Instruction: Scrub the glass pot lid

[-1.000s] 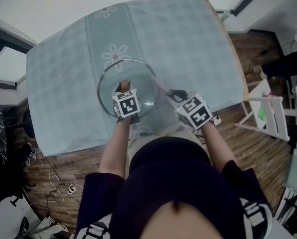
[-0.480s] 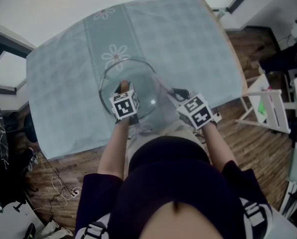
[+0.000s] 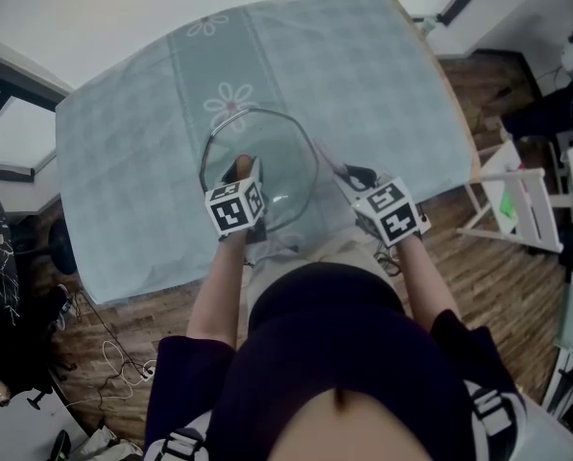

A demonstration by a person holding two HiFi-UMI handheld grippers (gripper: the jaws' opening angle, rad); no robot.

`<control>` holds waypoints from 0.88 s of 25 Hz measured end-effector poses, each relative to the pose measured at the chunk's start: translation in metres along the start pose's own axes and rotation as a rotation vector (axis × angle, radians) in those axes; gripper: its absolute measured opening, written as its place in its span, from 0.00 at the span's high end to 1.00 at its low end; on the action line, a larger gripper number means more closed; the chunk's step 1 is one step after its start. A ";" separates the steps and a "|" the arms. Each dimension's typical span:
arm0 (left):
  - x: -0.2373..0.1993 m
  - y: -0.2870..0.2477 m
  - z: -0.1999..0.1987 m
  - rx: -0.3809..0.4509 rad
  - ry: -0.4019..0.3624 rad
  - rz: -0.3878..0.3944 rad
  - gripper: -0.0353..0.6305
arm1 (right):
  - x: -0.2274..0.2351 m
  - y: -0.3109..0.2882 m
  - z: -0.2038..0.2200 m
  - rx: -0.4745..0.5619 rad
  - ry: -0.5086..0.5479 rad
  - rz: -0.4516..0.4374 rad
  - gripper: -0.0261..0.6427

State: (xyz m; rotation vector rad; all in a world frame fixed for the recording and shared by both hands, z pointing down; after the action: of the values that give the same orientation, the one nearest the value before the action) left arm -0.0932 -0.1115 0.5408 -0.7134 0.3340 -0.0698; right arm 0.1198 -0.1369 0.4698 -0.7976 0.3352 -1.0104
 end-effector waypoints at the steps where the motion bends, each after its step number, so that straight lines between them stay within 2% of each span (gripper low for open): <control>1: -0.001 0.002 0.000 0.004 0.004 0.010 0.70 | 0.001 0.001 -0.001 0.003 -0.002 0.009 0.85; 12: -0.010 0.023 -0.007 0.051 0.048 0.147 0.70 | -0.001 0.003 -0.006 0.020 -0.029 0.070 0.85; 22: -0.003 0.031 -0.012 0.062 -0.007 0.243 0.70 | -0.008 0.002 -0.005 0.031 -0.052 0.101 0.85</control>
State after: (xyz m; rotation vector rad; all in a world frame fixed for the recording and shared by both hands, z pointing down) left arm -0.1014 -0.0952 0.5132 -0.6076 0.4075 0.1521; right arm 0.1136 -0.1320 0.4640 -0.7700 0.3112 -0.8972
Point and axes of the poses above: the fingertips, and each gripper's own axes: y backward along the fingers, x to its right, z out of its underside, the point moved 3 cm from there along y, backward along the fingers, and after that the axes turned 3 degrees about -y, right-handed, at the moved point
